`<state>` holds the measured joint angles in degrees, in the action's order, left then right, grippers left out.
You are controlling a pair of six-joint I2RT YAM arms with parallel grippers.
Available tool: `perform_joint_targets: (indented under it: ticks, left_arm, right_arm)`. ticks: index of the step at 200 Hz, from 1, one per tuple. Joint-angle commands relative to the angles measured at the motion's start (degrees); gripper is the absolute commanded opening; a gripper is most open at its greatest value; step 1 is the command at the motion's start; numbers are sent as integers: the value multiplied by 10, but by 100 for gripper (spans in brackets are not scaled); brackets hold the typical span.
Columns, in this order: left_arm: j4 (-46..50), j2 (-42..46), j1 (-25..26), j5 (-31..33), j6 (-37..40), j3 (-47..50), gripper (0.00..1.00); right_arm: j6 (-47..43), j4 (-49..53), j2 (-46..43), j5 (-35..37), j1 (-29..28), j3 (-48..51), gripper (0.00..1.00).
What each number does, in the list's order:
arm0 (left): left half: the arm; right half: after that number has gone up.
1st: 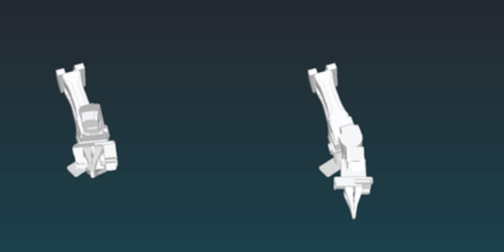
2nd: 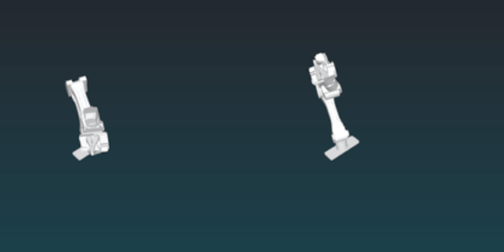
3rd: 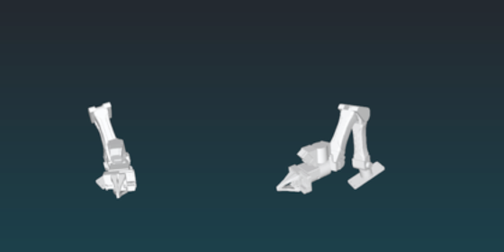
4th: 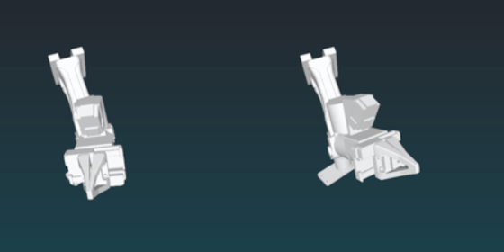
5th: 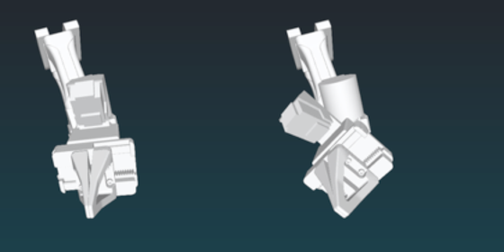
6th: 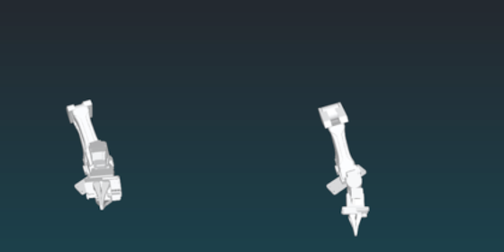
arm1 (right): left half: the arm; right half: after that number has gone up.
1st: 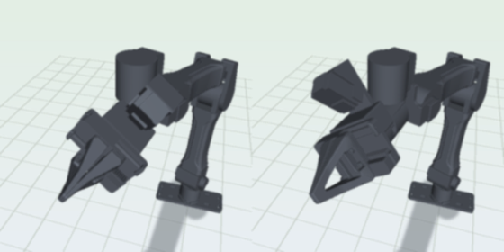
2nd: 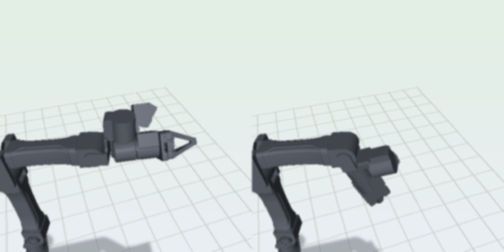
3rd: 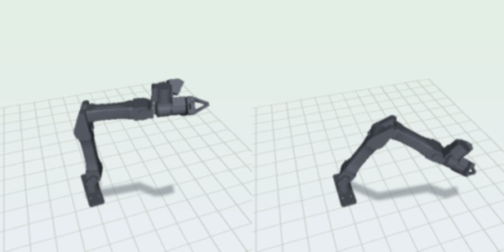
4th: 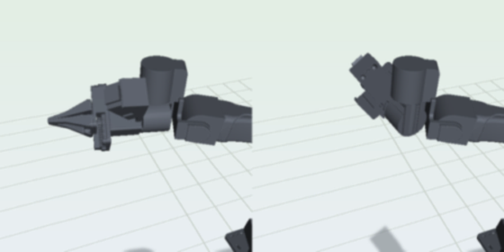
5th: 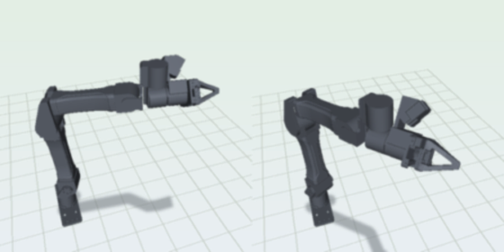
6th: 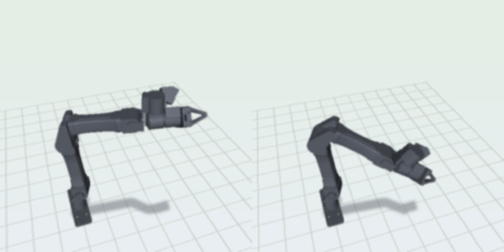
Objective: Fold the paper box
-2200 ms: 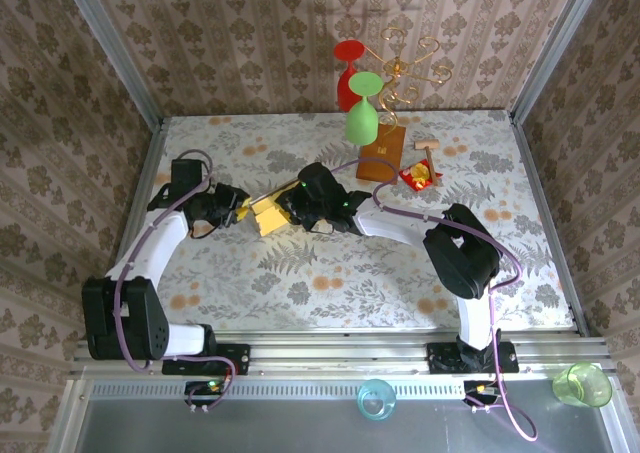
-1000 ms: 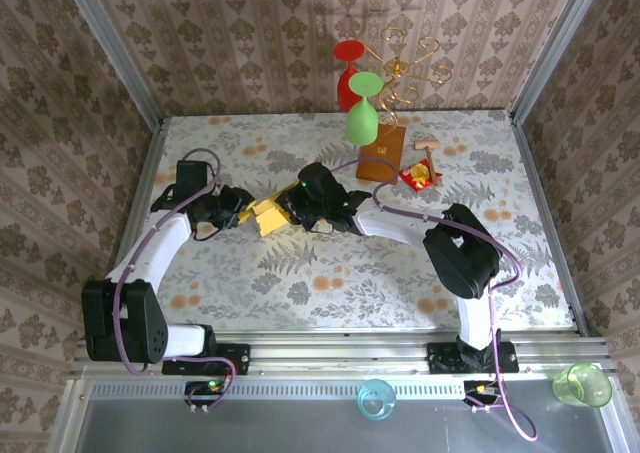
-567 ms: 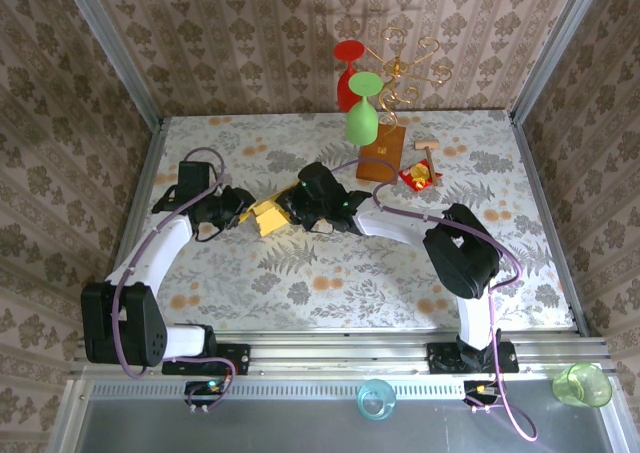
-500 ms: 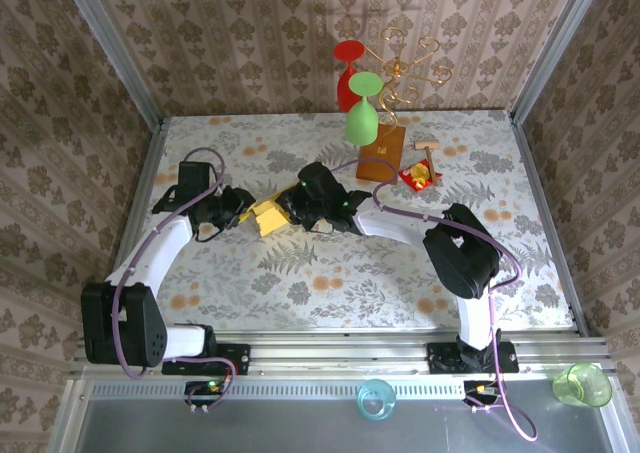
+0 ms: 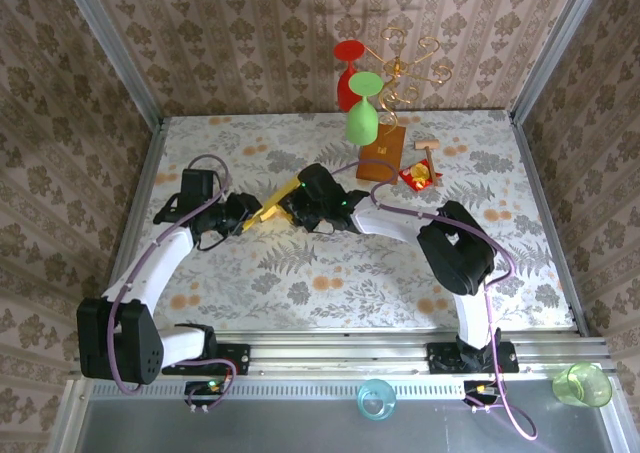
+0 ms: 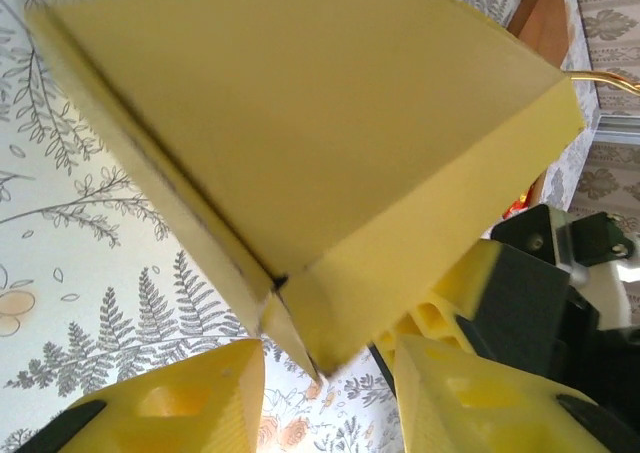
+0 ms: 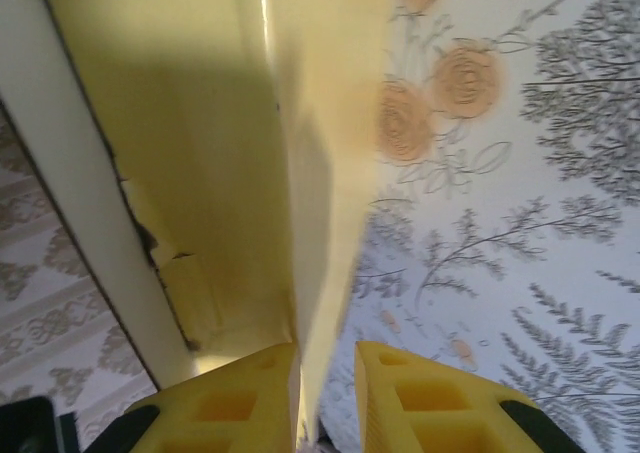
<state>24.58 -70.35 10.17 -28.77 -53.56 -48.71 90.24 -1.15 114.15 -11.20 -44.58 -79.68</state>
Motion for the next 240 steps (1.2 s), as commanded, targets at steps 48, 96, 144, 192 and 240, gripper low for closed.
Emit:
perform_joint_targets:
  ticks: [48,96,144,192,240]
  left_arm:
    - [12,-8,-19,-22,-1,1,40]
    - [50,-18,-63,-8,57,-23,40]
    - [52,-126,-79,13,136,-53,42]
    - [30,-209,-107,6,158,-97,46]
    - [67,-273,-126,31,181,-156,47]
  right_arm:
    - [4,28,16,1,-1,-18,20]
    - [-1,18,-16,8,6,46,19]
    - [-179,58,-16,10,62,10,29]
    - [-244,57,-7,-25,134,7,43]
    - [-173,58,19,-39,136,-22,44]
